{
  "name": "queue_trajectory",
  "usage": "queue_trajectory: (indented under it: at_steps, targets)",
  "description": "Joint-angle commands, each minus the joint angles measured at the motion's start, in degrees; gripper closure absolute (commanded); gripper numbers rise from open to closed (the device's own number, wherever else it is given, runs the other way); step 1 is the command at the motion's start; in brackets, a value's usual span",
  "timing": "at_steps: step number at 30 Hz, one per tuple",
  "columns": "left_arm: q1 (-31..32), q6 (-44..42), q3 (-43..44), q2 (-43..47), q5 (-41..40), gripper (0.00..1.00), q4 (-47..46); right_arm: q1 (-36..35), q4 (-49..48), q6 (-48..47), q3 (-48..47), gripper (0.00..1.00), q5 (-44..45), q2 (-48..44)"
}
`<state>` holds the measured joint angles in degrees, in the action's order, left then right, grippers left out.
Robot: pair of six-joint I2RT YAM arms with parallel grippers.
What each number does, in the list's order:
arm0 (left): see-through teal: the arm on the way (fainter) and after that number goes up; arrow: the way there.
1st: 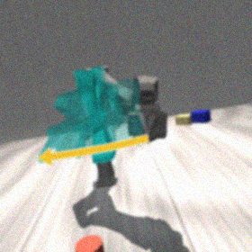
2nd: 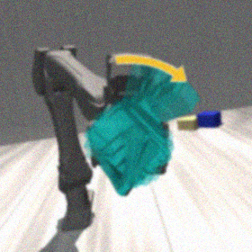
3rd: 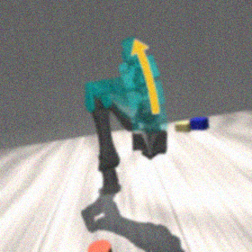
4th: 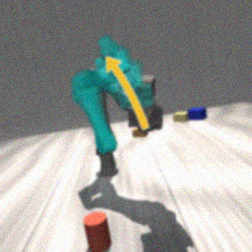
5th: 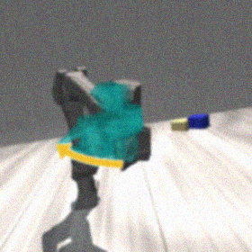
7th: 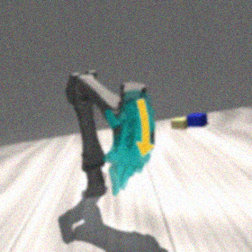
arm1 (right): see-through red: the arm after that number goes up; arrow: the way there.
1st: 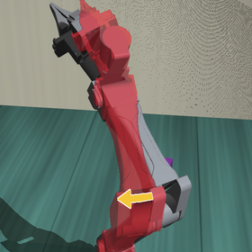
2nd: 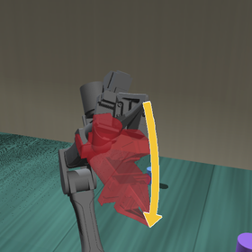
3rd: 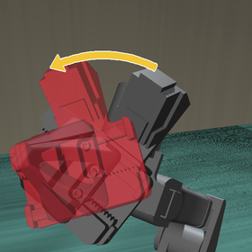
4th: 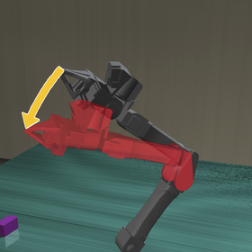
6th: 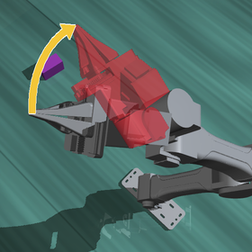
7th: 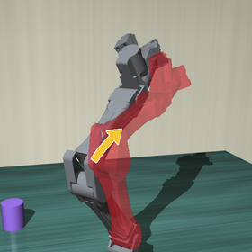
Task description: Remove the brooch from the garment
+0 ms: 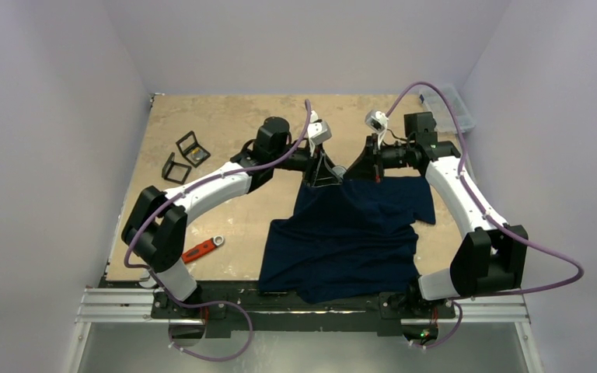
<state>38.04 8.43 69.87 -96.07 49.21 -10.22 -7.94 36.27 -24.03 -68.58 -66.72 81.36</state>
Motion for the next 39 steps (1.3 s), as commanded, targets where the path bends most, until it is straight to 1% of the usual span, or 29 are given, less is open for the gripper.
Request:
queue_trajectory:
  at_steps: [1,4,8,14,17,23,28,36,39]
  targets:
    - [0.3,1.1,2.5,1.7,-0.7,0.66,-2.4,-0.4,-1.2,0.0,0.5,1.00,-0.2,-2.5]
    - [0.2,1.3,2.3,1.9,-1.3,0.70,-2.8,-0.4,-0.8,-0.6,0.6,1.00,-0.1,-2.6]
    - [0.3,1.2,2.3,1.6,-2.1,0.81,-2.5,-0.4,-0.9,-0.8,0.7,1.00,-0.3,-2.8]
    - [0.2,1.4,3.2,1.2,-6.5,0.85,0.2,-0.5,-1.0,-0.9,1.1,1.00,-0.5,-3.2]
    - [0.2,4.1,3.6,0.9,-11.4,0.89,2.4,-0.7,-3.5,1.0,2.4,1.00,0.2,-4.0]
    - [0.3,12.1,2.9,0.5,-15.9,0.89,2.9,-1.9,-12.0,8.2,5.8,1.00,2.8,-6.7]
    - [0.5,15.9,2.8,0.5,-18.8,0.89,2.8,-3.1,-15.2,11.0,7.3,1.00,4.4,-7.9]
    - [0.5,19.3,2.4,0.9,-21.9,0.88,2.9,-3.3,-15.5,11.1,7.8,1.00,6.0,-8.7]
    - [0.5,20.1,1.7,1.5,-22.1,0.84,2.8,-3.3,-14.8,10.4,7.8,1.00,6.2,-8.8]
